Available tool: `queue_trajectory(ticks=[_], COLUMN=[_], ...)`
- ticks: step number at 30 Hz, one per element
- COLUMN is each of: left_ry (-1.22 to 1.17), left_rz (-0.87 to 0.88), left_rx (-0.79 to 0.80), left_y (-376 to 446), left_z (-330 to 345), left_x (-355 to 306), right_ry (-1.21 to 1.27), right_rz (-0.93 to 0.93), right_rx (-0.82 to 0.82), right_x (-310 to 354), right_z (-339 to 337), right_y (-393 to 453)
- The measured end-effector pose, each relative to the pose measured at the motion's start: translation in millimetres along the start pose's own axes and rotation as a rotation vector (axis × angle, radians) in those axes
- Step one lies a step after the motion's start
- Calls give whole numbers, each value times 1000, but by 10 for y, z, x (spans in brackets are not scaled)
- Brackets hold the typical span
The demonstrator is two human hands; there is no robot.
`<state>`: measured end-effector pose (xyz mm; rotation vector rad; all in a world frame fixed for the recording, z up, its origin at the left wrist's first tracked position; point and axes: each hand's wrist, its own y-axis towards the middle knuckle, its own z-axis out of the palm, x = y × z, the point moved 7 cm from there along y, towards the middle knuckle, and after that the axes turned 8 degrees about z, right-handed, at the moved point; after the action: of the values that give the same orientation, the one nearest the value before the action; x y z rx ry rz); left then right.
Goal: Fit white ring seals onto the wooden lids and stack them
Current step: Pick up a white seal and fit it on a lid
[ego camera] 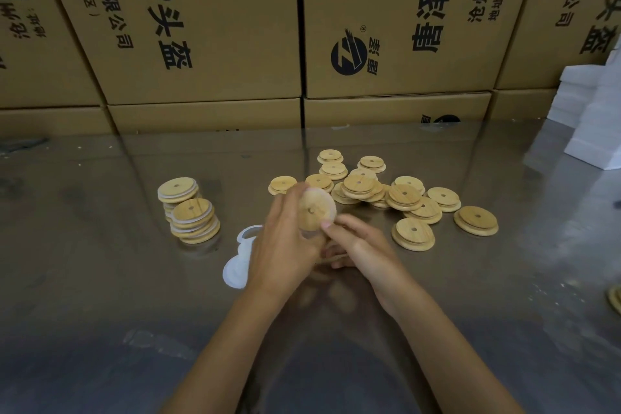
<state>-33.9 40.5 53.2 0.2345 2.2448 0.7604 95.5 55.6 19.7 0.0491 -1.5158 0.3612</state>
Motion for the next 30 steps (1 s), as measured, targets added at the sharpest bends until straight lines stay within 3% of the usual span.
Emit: queue_trajectory(ticks=[7,11,30], left_ry=[33,72,-25], left_rz=[-276,-378,-425], left_rx=[-384,-517,-544], left_y=[77,-9,-61], left_z=[-716,-996,-1057], left_x=[611,880,999], right_ry=[16,-12,-25], right_rz=[24,34,58], right_rx=[-7,-12,-46], right_x=[-19,-14,-32], right_z=[-35,-26,-47], right_y=[25,18,30])
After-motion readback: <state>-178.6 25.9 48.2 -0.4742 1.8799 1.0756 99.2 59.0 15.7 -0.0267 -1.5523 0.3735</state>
